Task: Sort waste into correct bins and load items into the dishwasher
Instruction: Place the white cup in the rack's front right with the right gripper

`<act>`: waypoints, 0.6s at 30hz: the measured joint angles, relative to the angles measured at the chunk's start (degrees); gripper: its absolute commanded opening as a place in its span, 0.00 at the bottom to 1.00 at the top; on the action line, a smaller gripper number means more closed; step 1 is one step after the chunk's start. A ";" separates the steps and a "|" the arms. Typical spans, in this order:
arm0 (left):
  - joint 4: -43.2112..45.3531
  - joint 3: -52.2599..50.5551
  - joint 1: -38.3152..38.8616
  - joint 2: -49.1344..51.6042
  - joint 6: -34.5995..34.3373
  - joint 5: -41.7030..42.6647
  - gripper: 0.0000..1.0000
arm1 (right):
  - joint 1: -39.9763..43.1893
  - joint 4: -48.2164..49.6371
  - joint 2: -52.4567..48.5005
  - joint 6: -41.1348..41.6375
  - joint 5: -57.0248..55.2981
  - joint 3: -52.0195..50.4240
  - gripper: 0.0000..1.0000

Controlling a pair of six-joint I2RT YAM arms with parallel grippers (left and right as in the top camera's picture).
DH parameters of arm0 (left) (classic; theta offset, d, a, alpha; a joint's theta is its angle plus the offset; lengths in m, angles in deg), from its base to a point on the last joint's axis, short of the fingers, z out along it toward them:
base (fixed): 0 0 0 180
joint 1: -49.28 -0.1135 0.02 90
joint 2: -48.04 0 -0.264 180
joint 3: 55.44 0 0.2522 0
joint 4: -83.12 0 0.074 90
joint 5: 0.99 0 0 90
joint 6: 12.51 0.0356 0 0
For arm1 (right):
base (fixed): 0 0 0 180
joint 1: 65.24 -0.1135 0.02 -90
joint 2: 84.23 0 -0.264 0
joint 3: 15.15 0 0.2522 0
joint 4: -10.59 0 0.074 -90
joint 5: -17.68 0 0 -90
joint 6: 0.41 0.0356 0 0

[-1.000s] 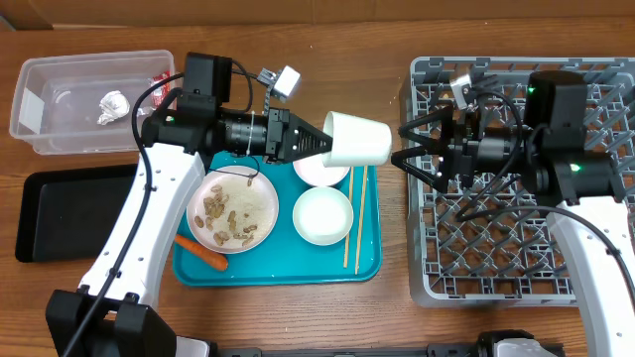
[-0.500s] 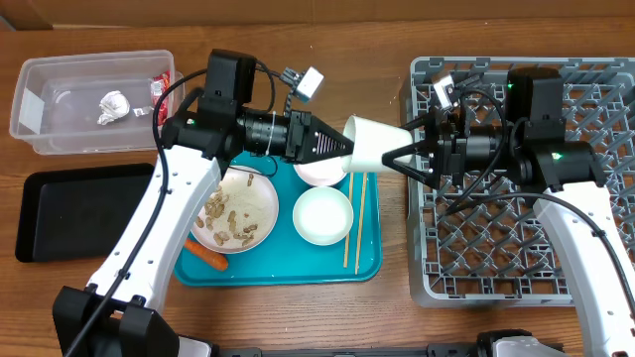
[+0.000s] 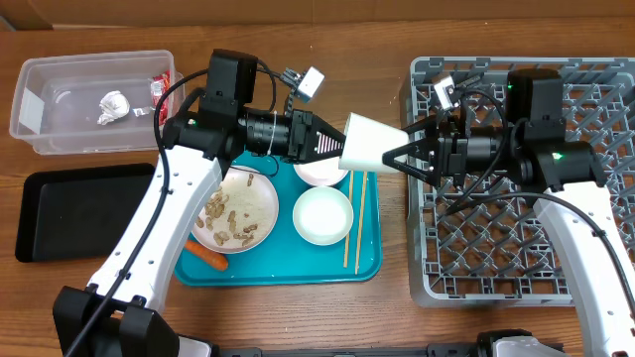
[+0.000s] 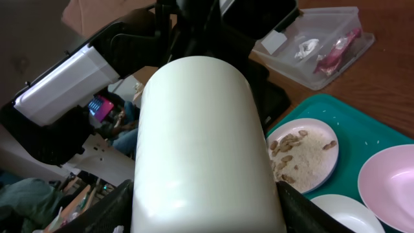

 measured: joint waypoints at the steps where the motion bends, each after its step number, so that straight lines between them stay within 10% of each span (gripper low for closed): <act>1: -0.26 0.00 0.09 0.00 0.04 -0.98 0.50 | 0.00 -0.02 0.00 -0.02 -0.11 0.00 0.51; 12: -12.17 0.04 -5.88 -0.07 3.28 -23.93 0.57 | 1.97 -11.78 0.00 4.37 -23.61 0.96 0.37; 18: -22.73 0.17 -11.63 -2.43 5.62 -41.42 0.55 | 16.72 -26.67 0.02 10.08 -45.72 9.33 0.35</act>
